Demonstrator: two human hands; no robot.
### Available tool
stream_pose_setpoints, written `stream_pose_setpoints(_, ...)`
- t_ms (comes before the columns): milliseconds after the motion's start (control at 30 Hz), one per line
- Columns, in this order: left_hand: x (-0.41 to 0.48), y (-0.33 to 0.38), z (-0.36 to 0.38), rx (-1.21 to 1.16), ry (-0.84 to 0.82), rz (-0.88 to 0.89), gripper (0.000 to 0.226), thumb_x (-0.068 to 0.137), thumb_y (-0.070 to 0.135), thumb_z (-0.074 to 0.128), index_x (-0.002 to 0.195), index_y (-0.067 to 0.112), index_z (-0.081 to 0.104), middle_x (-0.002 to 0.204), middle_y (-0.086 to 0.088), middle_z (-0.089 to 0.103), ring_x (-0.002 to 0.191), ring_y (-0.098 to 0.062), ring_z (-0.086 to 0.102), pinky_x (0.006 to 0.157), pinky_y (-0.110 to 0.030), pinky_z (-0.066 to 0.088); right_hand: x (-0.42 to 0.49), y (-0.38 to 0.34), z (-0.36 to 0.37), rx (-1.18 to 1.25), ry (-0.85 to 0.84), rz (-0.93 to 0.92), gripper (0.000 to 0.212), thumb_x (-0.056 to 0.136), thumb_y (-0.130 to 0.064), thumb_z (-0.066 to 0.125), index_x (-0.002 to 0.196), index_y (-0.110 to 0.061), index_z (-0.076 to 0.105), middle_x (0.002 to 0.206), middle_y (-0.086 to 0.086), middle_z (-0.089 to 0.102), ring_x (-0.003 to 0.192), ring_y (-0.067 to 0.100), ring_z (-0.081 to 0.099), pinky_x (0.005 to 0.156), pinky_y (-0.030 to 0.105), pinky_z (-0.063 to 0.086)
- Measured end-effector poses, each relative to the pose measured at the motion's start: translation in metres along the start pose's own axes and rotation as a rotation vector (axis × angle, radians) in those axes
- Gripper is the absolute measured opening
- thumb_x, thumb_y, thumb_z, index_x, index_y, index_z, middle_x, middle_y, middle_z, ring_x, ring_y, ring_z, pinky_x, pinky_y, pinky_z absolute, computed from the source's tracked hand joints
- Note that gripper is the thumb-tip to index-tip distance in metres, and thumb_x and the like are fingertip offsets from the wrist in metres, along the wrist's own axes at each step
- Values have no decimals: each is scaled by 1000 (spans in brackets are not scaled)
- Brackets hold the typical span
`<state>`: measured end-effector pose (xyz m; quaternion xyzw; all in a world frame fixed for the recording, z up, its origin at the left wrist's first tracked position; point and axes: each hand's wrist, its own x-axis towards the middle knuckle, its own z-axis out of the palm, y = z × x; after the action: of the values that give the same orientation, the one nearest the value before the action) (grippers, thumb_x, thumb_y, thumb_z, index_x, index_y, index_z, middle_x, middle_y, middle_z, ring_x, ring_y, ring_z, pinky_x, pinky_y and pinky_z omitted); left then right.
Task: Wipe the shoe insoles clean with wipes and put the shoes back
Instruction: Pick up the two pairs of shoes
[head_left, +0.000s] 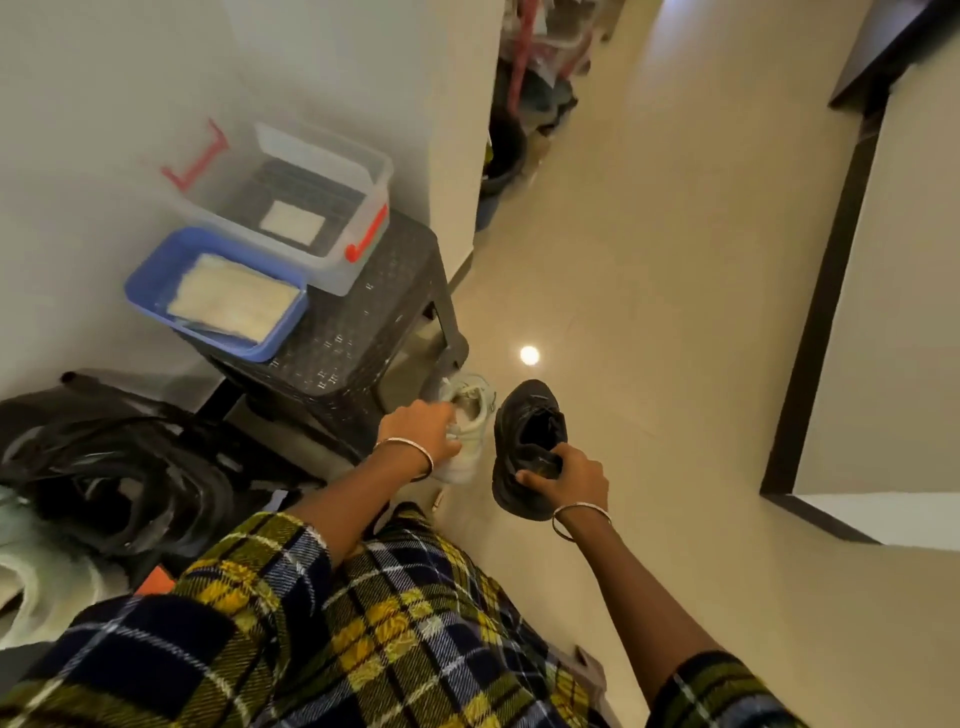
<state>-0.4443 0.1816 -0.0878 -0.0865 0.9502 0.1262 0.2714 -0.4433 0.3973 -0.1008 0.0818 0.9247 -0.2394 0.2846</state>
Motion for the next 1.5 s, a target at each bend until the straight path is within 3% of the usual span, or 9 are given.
stream_pose_setpoints(267, 76, -19, 63, -15, -46, 75, 33, 87, 42, 60, 116, 26, 57, 112, -9, 66, 101, -32, 63, 80, -36, 50, 75, 17, 73, -67, -53, 134, 51, 78, -48, 78, 116, -17, 63, 112, 11, 70, 100, 31, 65, 81, 36, 52)
stream_pose_setpoints(533, 128, -43, 155, -90, -32, 73, 28, 89, 41, 61, 108, 22, 56, 100, -11, 68, 93, -32, 65, 73, -37, 49, 129, 38, 146, -136, 4, 202, 43, 82, -46, 75, 108, -14, 64, 105, 10, 71, 100, 32, 64, 78, 35, 49)
stream_pose_setpoints(733, 152, -55, 198, -134, -65, 55, 25, 91, 32, 63, 111, 19, 58, 102, -13, 69, 95, -34, 65, 77, -39, 51, 140, 57, 193, -103, -43, 222, 29, 88, -34, 71, 104, -10, 67, 103, 13, 70, 97, 34, 62, 77, 36, 47)
stream_pose_setpoints(867, 165, -61, 212, -177, -35, 35, 23, 91, 21, 62, 113, 14, 58, 103, -17, 68, 96, -37, 64, 78, -41, 50, 147, 70, 209, -96, -133, 245, 26, 88, -29, 69, 108, -13, 69, 105, 11, 68, 96, 31, 63, 82, 38, 53)
stream_pose_setpoints(1033, 167, -71, 230, -244, -196, 16, 31, 93, 21, 56, 124, 18, 58, 107, -21, 68, 99, -39, 63, 81, -41, 50, 149, 85, 216, -84, -218, 255, 33, 90, -25, 68, 121, -15, 67, 116, 9, 68, 106, 30, 62, 87, 35, 50)
stream_pose_setpoints(1167, 157, -80, 237, -289, -325, 51, 43, 95, 18, 55, 137, 19, 48, 118, -21, 65, 107, -38, 61, 90, -40, 50, 146, 85, 222, -32, -275, 242, 43, 93, -26, 63, 134, -15, 57, 128, 10, 62, 116, 31, 59, 94, 37, 48)
stream_pose_setpoints(1300, 147, -79, 229, -347, -335, 58, 40, 94, 15, 56, 134, 18, 53, 123, -16, 64, 112, -33, 59, 94, -37, 47, 137, 75, 224, -58, -219, 285, 50, 98, -32, 53, 146, -23, 42, 138, 6, 57, 120, 30, 57, 97, 43, 49)
stream_pose_setpoints(1400, 132, -78, 213, -373, -373, 51, 34, 94, 20, 57, 127, 19, 60, 123, -12, 65, 113, -30, 59, 97, -34, 47, 125, 61, 215, -141, -115, 293, 39, 100, -32, 47, 138, -23, 46, 130, 6, 59, 116, 31, 58, 92, 44, 48)
stream_pose_setpoints(1500, 117, -76, 185, -369, -413, 37, 31, 93, 24, 57, 124, 20, 63, 123, -9, 65, 111, -27, 60, 95, -31, 47, 110, 41, 203, -178, -62, 190, 28, 102, -32, 43, 121, -16, 57, 120, 10, 61, 109, 33, 59, 86, 43, 47)
